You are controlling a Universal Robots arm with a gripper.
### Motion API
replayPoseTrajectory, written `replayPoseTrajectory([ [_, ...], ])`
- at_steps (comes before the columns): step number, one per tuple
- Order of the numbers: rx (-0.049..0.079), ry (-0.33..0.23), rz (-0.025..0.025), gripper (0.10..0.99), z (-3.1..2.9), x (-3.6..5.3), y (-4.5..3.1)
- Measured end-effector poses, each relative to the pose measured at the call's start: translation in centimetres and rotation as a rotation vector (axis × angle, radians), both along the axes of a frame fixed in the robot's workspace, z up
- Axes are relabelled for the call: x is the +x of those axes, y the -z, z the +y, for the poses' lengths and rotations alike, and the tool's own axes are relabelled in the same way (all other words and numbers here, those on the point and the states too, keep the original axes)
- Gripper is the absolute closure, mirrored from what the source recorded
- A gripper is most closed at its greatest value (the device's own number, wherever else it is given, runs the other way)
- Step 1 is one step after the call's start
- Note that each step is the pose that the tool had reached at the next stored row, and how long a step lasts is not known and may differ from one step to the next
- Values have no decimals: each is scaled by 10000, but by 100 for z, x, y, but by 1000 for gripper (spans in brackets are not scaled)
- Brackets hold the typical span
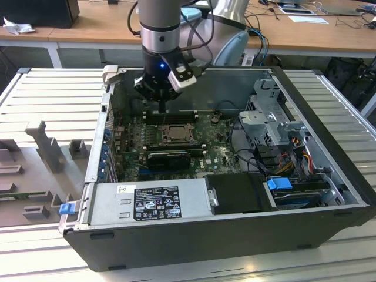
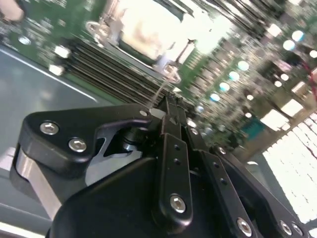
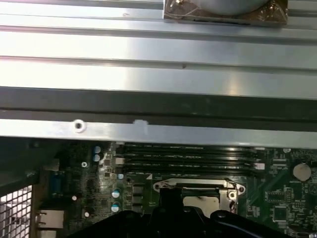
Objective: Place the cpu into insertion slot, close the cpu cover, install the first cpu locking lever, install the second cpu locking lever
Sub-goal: 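Install the first cpu locking lever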
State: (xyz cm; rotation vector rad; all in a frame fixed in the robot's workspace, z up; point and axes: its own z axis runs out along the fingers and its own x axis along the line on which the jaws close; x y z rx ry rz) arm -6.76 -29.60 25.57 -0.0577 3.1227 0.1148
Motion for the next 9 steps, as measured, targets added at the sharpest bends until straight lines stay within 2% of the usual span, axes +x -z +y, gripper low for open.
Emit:
replayPoseTrajectory([
  [3,-1,0,3,980,0,178,19],
  [6,48,0,4,980,-1,234,32],
  [7,317,0,4,980,-2,235,40],
  [8,425,0,1,980,-2,236,67],
  [9,423,-6,4,980,-3,241,86],
])
